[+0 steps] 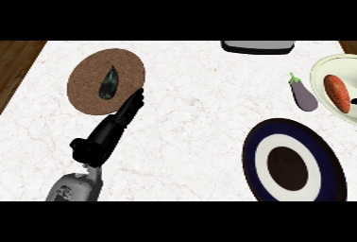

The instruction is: Pick the sweet potato from the plate and place it in the bowl

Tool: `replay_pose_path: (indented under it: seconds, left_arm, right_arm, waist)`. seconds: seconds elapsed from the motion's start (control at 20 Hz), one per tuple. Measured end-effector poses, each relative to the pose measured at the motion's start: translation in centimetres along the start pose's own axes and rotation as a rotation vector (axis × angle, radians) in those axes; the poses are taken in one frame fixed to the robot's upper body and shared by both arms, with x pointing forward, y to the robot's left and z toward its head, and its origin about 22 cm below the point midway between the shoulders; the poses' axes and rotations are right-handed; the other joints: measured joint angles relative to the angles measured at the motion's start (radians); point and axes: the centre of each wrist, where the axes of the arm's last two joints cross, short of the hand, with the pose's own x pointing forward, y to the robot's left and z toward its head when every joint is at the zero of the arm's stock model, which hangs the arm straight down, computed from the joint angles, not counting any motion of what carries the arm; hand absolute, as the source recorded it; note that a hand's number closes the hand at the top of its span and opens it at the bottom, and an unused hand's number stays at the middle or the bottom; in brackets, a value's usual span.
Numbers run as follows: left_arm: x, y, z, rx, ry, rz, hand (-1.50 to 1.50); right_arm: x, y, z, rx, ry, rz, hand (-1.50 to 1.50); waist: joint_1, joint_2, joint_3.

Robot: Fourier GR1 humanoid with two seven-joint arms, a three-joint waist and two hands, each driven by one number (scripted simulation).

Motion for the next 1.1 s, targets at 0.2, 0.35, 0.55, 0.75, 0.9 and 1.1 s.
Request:
replay_pose_path:
  seconds: [0.2, 0.35, 0.55, 0.75, 0.9, 1.1]
  left_arm:
    - [0.0, -0.1, 0.1, 0.003, 0.000, 0.002, 0.00]
    - [-0.3, 0.0, 0.3, 0.003, -0.001, 0.005, 0.00]
    - [-0.1, -0.3, 0.4, -0.001, -0.011, 0.009, 0.00]
    - [0.2, -0.1, 0.2, 0.002, -0.016, 0.005, 0.00]
    - [0.1, 0.1, 0.3, 0.009, -0.015, 0.007, 0.00]
    - [0.1, 0.4, 0.3, 0.019, -0.022, 0.005, 0.00]
  right_arm:
    - [-0.7, -2.1, 0.9, -0.124, 0.048, -0.139, -1.50]
    - [-1.3, -4.1, 2.1, -0.177, 0.091, -0.229, -1.50]
    - [-2.6, -6.1, 4.5, -0.241, 0.148, -0.298, -1.50]
    - [-3.8, -7.5, 6.9, -0.309, 0.173, -0.356, -1.50]
    - [-4.6, -8.9, 8.9, -0.342, 0.182, -0.389, -1.50]
    - [-5.4, -10.0, 11.1, -0.348, 0.184, -0.413, -1.50]
  waist:
    - [-0.002, 0.001, 0.000]
    - [-0.001, 0.004, 0.001]
    - [0.002, 0.008, 0.003]
    - [0.000, 0.013, 0.006]
    - [-0.005, 0.015, 0.008]
    - [-0.008, 0.018, 0.011]
